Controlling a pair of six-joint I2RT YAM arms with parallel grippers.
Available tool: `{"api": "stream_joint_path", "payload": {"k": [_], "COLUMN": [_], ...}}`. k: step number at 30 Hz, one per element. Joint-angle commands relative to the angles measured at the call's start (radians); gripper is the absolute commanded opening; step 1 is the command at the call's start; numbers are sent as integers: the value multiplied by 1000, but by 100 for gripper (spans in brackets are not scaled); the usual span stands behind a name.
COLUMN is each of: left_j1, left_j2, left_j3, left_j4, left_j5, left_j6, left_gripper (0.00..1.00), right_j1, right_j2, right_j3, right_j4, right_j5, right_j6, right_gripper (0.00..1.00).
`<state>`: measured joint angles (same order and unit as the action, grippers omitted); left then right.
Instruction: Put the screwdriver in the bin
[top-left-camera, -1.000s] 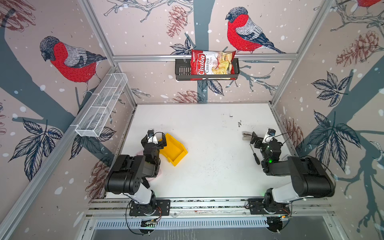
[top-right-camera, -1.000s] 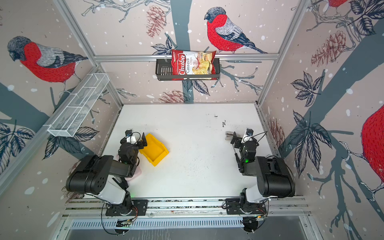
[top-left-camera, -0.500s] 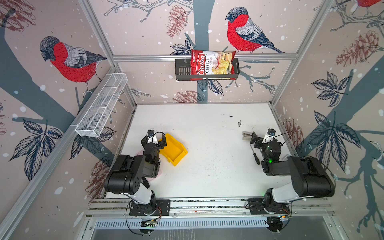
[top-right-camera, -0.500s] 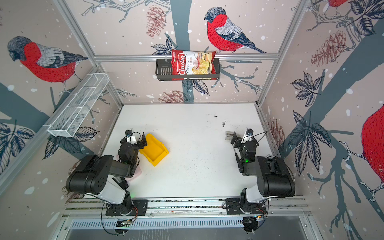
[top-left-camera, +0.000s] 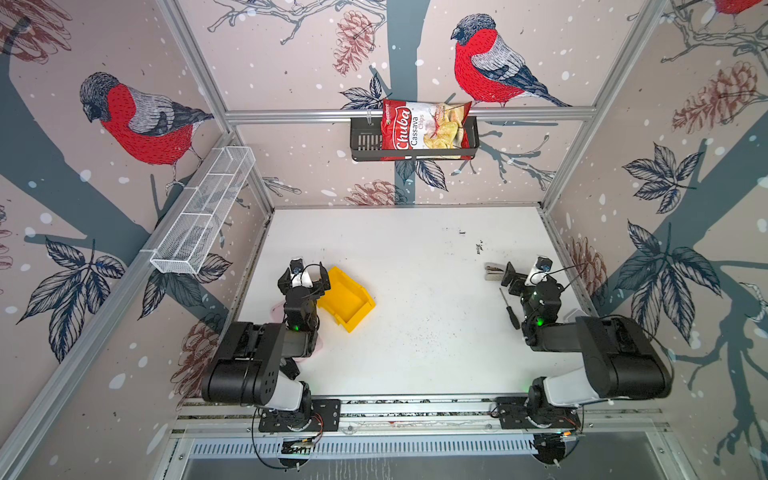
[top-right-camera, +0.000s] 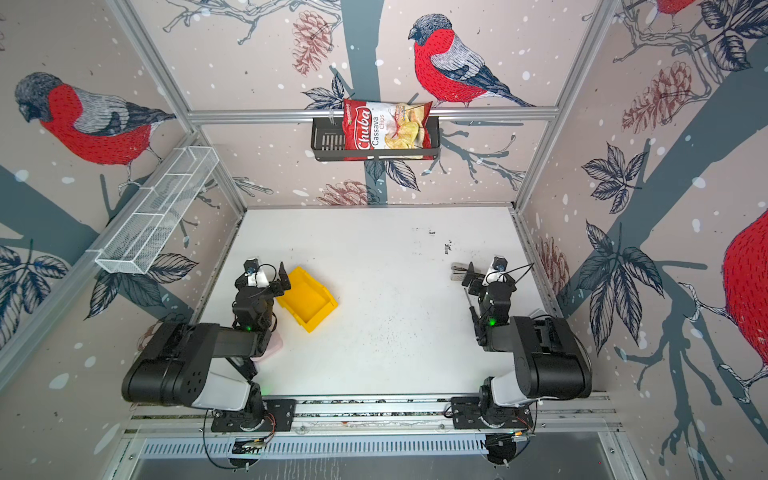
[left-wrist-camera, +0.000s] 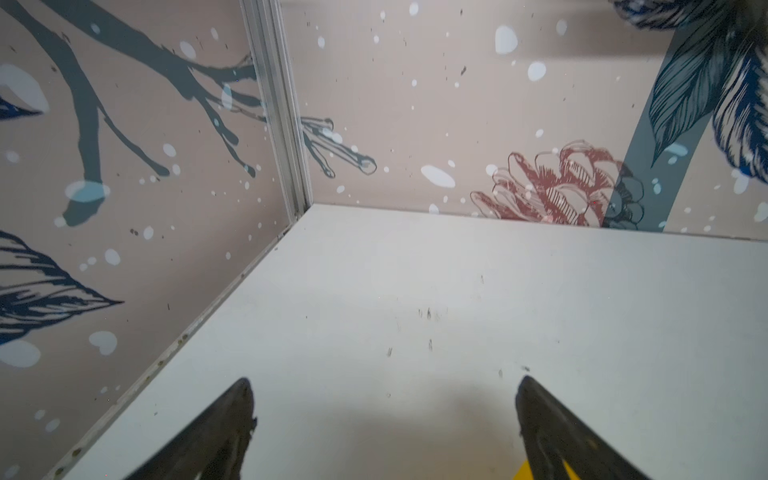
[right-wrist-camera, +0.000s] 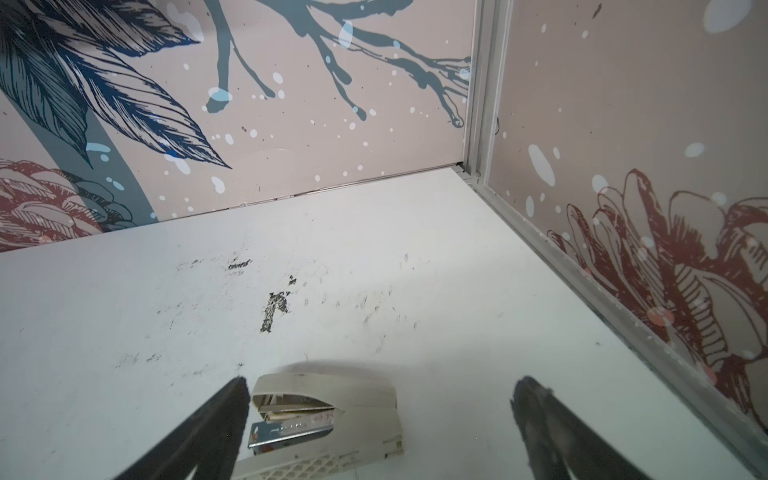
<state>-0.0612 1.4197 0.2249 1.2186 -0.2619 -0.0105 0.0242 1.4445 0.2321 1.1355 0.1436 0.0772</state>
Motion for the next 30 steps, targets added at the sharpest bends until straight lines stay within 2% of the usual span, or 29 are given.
{"api": "stream_joint_path", "payload": {"k": [1, 4, 8, 11, 13, 16, 21, 26, 30], "left_j1": [-2, -2, -4, -55, -140, -249, -457, -627, -708], "left_j2": [-84, -176, -278, -331, -363, -391, -378, -268, -145], "left_j3": [9, 24, 56, 91, 117, 135, 190, 281, 351], "left_j4": [-79, -172, -304, -414, -496, -548, -610, -640, -622], "left_j5": [0, 57, 240, 298, 261, 252, 224, 313, 414], "left_j6": [4, 18, 53, 31, 28, -8, -11, 34, 53], "left_gripper": [97, 97, 96, 96, 96, 96, 97, 96, 96], "right_j1": [6, 18, 28, 16, 5, -1, -3, -2, 2], "right_j2": [-60, -141, -272, -351, -385, -434, -473, -459, -400], "right_j3": [18, 42, 86, 165, 225, 274, 341, 364, 367], "right_j4": [-61, -195, -424, -676, -813, -927, -1097, -1224, -1281], "right_j5": [59, 94, 135, 111, 72, 18, -46, -59, 19], "right_j6": [7, 34, 88, 140, 151, 138, 30, -73, -155], "right_gripper": [99, 99, 100, 100, 100, 100, 100, 100, 99]}}
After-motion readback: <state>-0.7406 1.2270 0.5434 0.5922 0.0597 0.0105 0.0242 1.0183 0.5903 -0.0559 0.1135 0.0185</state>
